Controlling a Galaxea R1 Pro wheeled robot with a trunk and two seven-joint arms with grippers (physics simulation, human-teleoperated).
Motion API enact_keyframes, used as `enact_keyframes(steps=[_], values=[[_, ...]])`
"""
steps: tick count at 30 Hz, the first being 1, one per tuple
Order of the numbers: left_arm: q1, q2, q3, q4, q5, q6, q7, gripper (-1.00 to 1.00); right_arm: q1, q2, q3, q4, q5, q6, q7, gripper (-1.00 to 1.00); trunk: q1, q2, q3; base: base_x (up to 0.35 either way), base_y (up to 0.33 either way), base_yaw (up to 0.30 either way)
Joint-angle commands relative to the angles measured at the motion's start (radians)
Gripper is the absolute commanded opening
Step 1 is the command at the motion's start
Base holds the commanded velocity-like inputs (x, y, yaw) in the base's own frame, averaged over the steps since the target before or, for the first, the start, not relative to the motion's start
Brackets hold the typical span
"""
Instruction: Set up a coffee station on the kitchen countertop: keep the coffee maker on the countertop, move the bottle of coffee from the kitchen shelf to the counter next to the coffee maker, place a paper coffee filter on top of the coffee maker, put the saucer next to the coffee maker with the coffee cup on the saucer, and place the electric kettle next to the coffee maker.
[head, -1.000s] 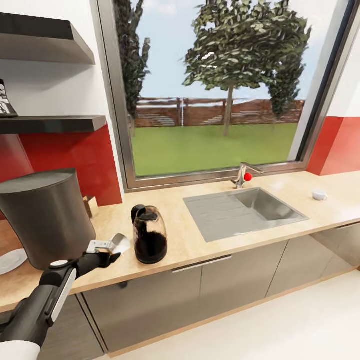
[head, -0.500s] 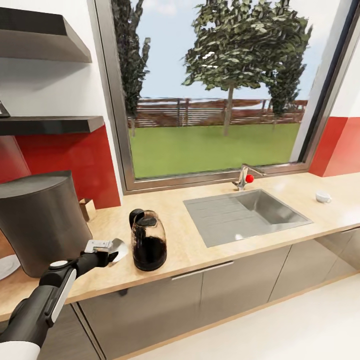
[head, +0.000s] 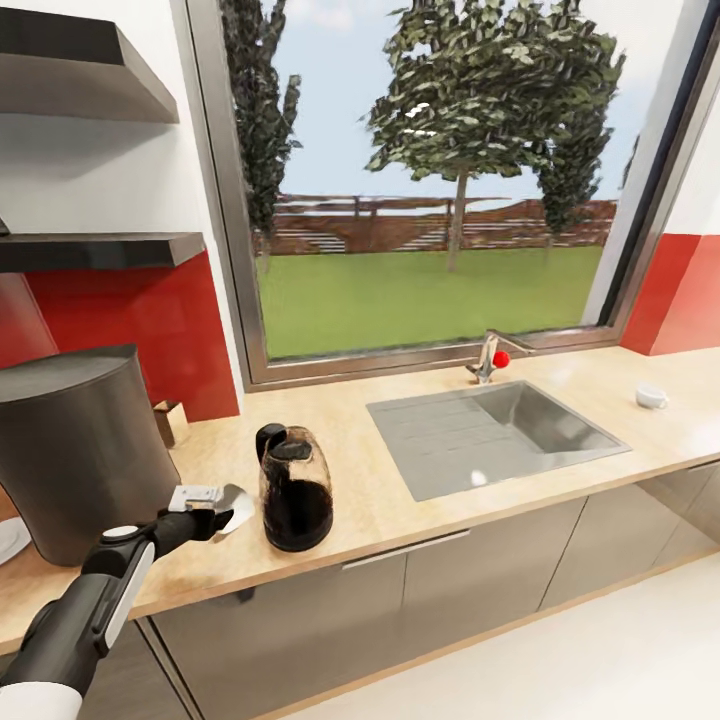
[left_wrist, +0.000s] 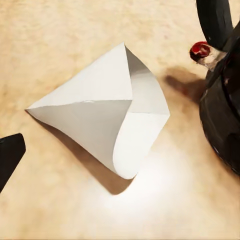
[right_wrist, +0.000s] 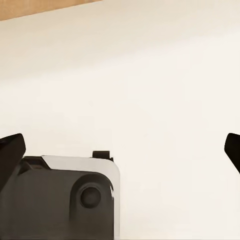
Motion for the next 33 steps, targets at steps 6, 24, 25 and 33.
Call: enact_keyframes(steps=[6,24,25,33], values=[[-0.001,-0.002,0.001,0.015,0.004,0.005,-0.003,1.0,-0.001,-0.001,0.0,0.028,0.001,-0.002,0.002,1.0,0.001,-0.002,-0.002,0.02,0.0,0.0],[0.001,0.007,0.009,0.036,-0.002,0.004,-0.003,1.0,-0.001,0.004,0.002,0.035,0.001,-0.002,0.005,1.0,0.001,-0.002,-0.002,0.057,0.0,0.0],[0.001,0.007,0.009,0.035,-0.003,0.005,-0.002,1.0,-0.001,0.003,0.002,0.035,0.001,-0.002,0.005,1.0,0.001,-0.002,-0.002,0.0,0.0,0.0],[0.003,0.007,0.009,0.031,-0.012,0.005,0.032,1.0,-0.001,-0.004,0.003,0.035,0.001,-0.002,0.006,1.0,0.001,-0.002,-0.002,0.0,0.0,0.0]])
